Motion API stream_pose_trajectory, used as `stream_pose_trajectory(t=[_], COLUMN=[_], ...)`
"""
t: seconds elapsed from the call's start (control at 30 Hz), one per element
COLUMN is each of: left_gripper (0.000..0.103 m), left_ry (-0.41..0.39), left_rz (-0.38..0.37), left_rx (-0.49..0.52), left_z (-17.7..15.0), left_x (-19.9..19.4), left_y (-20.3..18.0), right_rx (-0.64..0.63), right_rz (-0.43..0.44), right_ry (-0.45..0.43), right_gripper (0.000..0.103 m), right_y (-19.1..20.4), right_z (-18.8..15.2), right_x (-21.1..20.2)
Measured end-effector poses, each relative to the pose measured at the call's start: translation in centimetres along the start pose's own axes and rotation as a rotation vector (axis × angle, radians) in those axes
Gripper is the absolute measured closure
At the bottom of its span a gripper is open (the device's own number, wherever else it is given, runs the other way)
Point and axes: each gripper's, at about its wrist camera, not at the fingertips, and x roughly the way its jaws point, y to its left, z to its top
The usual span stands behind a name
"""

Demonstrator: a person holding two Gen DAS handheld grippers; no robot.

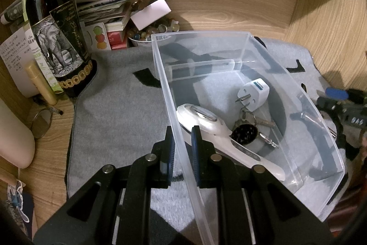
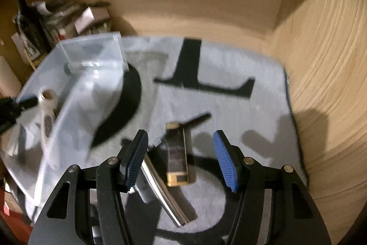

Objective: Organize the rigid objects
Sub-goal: 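Grasp the black-and-gold tube with the right gripper, then carry the black-and-gold tube into the box and open the right gripper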

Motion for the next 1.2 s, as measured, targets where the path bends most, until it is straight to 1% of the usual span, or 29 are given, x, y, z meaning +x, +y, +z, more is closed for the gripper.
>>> stream_pose_trajectory(t=[0.13,0.17,0.2,0.23,0.33,0.37,0.53,0.63,0.9,1.2], left_gripper=[0.089,0.089,0.089,0.089,0.089,0.089,0.089,0.089,0.089,0.089], left_ry=[0.001,0.000,0.000,0.000,0.000,0.000,0.000,0.000,-0.002,-0.002], left_rz=[0.001,0.002,0.002,0.002,0.002,0.002,0.002,0.002,0.000,-0.001], left_rx=[0.000,0.001,0.000,0.001,0.001,0.000,0.002,0.002,0.000,0.001], left_z=[0.0,0.0,0.0,0.0,0.0,0.0,0.0,0.0,-0.2,-0.1], left_x=[0.0,0.0,0.0,0.0,0.0,0.0,0.0,0.0,-0.1,-0.1], left_y=[0.0,0.0,0.0,-0.1,-0.1,0.0,-0.1,-0.1,0.1,0.1], right_rx=[-0.001,0.001,0.001,0.002,0.004,0.003,-0.004,0.000,0.000,-0.061], right_rz=[-0.005,-0.005,-0.005,0.000,0.010,0.014,0.010,0.007,0.009,0.025], right_ry=[0.065,0.076,0.083,0.098,0.076,0.073,0.063,0.041,-0.051,-0.151], right_gripper=[0.048,0.050,0.056,0.060,0.073,0.081,0.081,0.081,0.081,0.081], right_y=[-0.2,-0.3,-0.3,-0.4,-0.6,-0.5,-0.4,-0.4,0.0,2.2], right_z=[-1.2,-1.3,-1.4,-1.4,-1.3,-1.2,-1.4,-1.3,0.2,2.5], right_x=[2.0,2.5,2.8,3.3,3.4,3.4,2.9,2.3,-0.2,-2.6])
